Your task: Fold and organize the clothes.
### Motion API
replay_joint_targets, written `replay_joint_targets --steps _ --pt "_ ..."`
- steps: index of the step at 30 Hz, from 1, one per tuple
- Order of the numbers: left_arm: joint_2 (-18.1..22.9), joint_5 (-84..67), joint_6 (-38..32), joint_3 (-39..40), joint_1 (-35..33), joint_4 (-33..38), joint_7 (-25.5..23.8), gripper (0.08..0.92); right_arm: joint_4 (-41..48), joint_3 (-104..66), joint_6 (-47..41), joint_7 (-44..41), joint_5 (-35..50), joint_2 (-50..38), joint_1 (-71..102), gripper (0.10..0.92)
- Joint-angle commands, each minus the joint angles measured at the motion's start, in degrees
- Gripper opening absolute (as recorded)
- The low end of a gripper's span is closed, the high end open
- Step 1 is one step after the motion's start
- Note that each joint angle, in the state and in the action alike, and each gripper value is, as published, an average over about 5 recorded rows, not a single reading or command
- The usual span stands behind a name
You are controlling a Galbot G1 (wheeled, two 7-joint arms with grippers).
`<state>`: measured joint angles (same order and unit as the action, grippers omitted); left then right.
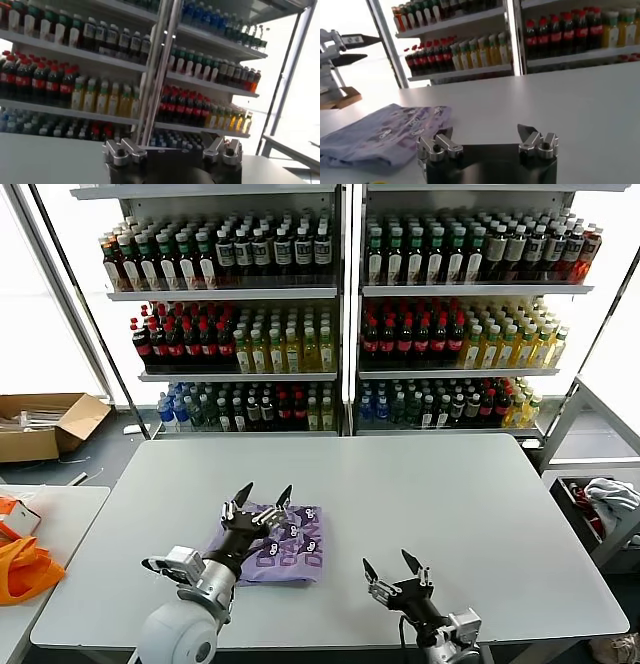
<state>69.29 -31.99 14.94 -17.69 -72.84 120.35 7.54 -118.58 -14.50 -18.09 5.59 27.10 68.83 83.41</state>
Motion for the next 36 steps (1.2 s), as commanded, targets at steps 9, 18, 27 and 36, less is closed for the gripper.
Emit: replay_joint_targets --steps 9,18,27,36 --pt "3.39 3.28 -1.71 -7.92 -2.11 2.43 -0.14 0.823 8.05 21.4 -9.55 20.38 19.1 1.61 -19.93 0.823" --pt "3.42 2.94 -2.14 -7.78 -3.43 2.37 -0.23 0.823 10.48 21.16 -6.78 17.31 17.12 3.68 -19.99 0.763" --pt "3.52 2.63 -2.36 -7.75 -3.53 1.33 -0.15 0.822 11.45 20.64 -4.45 13.83 16.36 5.04 -19.97 0.521" --pt "3.03 2.34 -2.42 -8.35 -4.23 1.27 -0.04 0.822 9.16 16.64 -3.04 8.77 12.44 3.36 -17.35 0.261"
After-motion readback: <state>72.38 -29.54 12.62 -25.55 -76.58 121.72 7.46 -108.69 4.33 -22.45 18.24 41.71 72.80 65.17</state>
